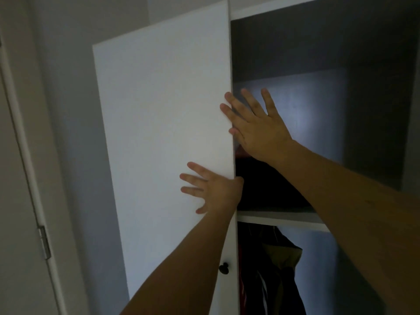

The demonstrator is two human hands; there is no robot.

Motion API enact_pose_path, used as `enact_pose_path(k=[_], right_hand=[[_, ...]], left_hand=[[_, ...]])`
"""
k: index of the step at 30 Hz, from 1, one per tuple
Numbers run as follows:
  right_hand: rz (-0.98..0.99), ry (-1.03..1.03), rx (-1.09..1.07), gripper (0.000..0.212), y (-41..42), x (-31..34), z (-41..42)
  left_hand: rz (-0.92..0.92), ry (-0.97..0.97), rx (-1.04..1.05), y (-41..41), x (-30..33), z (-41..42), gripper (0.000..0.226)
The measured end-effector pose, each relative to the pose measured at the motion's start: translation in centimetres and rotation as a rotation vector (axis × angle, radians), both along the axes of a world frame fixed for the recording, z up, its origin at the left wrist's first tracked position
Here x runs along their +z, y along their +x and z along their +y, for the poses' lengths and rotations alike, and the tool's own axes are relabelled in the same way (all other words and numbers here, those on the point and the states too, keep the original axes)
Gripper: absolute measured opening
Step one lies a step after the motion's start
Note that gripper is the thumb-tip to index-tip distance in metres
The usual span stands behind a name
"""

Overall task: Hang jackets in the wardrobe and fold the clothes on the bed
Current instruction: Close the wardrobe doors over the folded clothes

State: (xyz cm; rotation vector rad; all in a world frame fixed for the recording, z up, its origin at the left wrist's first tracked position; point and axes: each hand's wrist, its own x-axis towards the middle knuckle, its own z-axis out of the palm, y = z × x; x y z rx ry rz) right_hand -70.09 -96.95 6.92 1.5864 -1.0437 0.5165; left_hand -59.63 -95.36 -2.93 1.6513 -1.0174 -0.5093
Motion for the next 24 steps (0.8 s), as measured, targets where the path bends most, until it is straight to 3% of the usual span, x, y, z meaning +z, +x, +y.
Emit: enact_pose_path(k=[13,20,24], right_hand=[[-0.031,0.093,0.098,0.058,-1.0,0.1,-3.2],[-0.02,0.225,-0.016,0.063,-0.2,0.9,1.2],[-0.113,0.253,-0.02,0.063,-0.7,1.6,5.0]], left_hand=[[-0.028,0.025,0.122,-1.6,-0.2,-3.2,0.143],[-0.079,0.03,-0.095,0.6,0.3,-0.3,0.141],[-0.284,-0.049,-0.148,2.7,-0.6,2.4,0.13]])
